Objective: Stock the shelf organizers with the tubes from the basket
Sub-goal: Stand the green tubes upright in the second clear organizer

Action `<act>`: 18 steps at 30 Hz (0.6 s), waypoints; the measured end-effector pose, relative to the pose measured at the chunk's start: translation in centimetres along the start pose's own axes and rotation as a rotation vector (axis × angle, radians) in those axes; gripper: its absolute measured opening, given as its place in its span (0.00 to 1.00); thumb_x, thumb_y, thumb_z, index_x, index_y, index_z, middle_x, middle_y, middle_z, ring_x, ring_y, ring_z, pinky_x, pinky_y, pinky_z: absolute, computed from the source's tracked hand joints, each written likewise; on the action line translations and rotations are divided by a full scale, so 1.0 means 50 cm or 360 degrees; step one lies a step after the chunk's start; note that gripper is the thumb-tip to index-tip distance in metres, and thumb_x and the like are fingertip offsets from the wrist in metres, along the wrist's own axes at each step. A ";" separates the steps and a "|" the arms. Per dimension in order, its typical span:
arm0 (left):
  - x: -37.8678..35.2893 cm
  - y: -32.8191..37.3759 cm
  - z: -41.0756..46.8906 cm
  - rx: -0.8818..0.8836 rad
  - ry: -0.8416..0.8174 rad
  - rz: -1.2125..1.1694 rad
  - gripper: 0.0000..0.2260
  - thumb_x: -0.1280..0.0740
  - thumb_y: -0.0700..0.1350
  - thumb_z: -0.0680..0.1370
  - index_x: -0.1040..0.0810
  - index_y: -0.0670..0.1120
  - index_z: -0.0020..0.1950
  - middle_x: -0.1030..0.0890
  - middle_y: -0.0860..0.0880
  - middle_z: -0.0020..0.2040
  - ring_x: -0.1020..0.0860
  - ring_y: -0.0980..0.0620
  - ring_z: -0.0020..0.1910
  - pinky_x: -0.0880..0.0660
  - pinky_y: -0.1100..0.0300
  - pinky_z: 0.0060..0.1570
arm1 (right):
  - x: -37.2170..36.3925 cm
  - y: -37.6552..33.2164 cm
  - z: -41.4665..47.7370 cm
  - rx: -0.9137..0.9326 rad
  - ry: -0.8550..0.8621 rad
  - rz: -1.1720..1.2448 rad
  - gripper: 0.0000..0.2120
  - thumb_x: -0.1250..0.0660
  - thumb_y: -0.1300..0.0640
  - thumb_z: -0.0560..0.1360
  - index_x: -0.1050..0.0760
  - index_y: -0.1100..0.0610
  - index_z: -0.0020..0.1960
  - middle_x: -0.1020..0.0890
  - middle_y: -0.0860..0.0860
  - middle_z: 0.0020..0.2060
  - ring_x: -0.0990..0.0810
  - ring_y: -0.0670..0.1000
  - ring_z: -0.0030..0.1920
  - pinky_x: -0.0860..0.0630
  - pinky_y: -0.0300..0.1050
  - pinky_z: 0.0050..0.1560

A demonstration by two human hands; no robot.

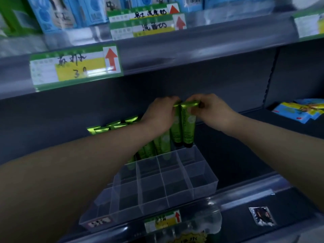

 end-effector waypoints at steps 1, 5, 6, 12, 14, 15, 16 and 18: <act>-0.006 -0.004 0.005 0.0008 -0.0007 0.0003 0.13 0.43 0.37 0.78 0.24 0.45 0.58 0.21 0.41 0.54 0.23 0.43 0.51 0.27 0.54 0.49 | -0.002 0.004 0.006 0.0014 0.0012 0.0004 0.14 0.36 0.63 0.75 0.26 0.44 0.40 0.22 0.42 0.34 0.26 0.39 0.36 0.32 0.26 0.34; -0.035 -0.020 0.024 0.0023 -0.0028 0.0029 0.08 0.42 0.37 0.77 0.24 0.43 0.50 0.21 0.41 0.48 0.23 0.43 0.47 0.36 0.60 0.39 | -0.015 0.023 0.027 0.0016 0.0005 0.0041 0.10 0.37 0.64 0.76 0.24 0.50 0.44 0.23 0.43 0.35 0.27 0.39 0.36 0.32 0.25 0.35; -0.039 -0.023 0.025 0.0027 -0.0037 0.0033 0.08 0.42 0.36 0.77 0.24 0.43 0.49 0.21 0.41 0.48 0.23 0.44 0.46 0.36 0.60 0.39 | -0.018 0.025 0.028 0.0012 -0.0004 0.0055 0.10 0.37 0.64 0.76 0.24 0.49 0.43 0.23 0.43 0.36 0.26 0.39 0.37 0.32 0.24 0.35; -0.089 -0.047 0.032 0.0043 -0.0039 0.0039 0.07 0.42 0.34 0.76 0.25 0.42 0.48 0.21 0.40 0.49 0.24 0.44 0.47 0.38 0.61 0.39 | -0.048 0.066 0.038 -0.0029 -0.0058 0.0062 0.07 0.37 0.64 0.76 0.23 0.53 0.46 0.21 0.49 0.41 0.25 0.45 0.43 0.29 0.36 0.45; -0.102 -0.053 0.032 0.0048 -0.0042 0.0060 0.09 0.42 0.33 0.75 0.25 0.41 0.50 0.21 0.40 0.50 0.24 0.44 0.49 0.38 0.62 0.39 | -0.057 0.077 0.040 -0.0048 -0.0069 0.0043 0.07 0.37 0.64 0.76 0.24 0.54 0.46 0.22 0.49 0.41 0.25 0.46 0.44 0.29 0.37 0.44; -0.106 -0.055 0.032 0.0044 -0.0054 0.0063 0.09 0.42 0.33 0.75 0.25 0.40 0.51 0.21 0.40 0.50 0.24 0.43 0.49 0.38 0.62 0.39 | -0.063 0.083 0.040 -0.0060 -0.0074 0.0036 0.07 0.37 0.64 0.76 0.24 0.54 0.47 0.22 0.50 0.42 0.25 0.46 0.44 0.30 0.37 0.43; -0.111 -0.057 0.032 0.0038 -0.0068 0.0063 0.09 0.42 0.33 0.75 0.25 0.40 0.51 0.21 0.40 0.50 0.24 0.43 0.50 0.38 0.62 0.39 | -0.068 0.089 0.040 -0.0076 -0.0078 0.0026 0.07 0.37 0.64 0.76 0.24 0.54 0.47 0.22 0.51 0.42 0.25 0.47 0.44 0.30 0.36 0.42; -0.116 -0.060 0.035 0.0026 -0.0083 0.0067 0.10 0.41 0.32 0.74 0.24 0.40 0.51 0.21 0.39 0.51 0.23 0.42 0.51 0.38 0.62 0.41 | -0.077 0.097 0.040 -0.0101 -0.0079 -0.0002 0.07 0.37 0.64 0.77 0.23 0.55 0.50 0.22 0.50 0.44 0.25 0.46 0.42 0.31 0.29 0.38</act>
Point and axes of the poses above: each hand's wrist, its own z-axis towards the middle knuckle, its own x-axis out of the back of the hand, y = z × x, the point moved 3 cm from there along z, towards the middle knuckle
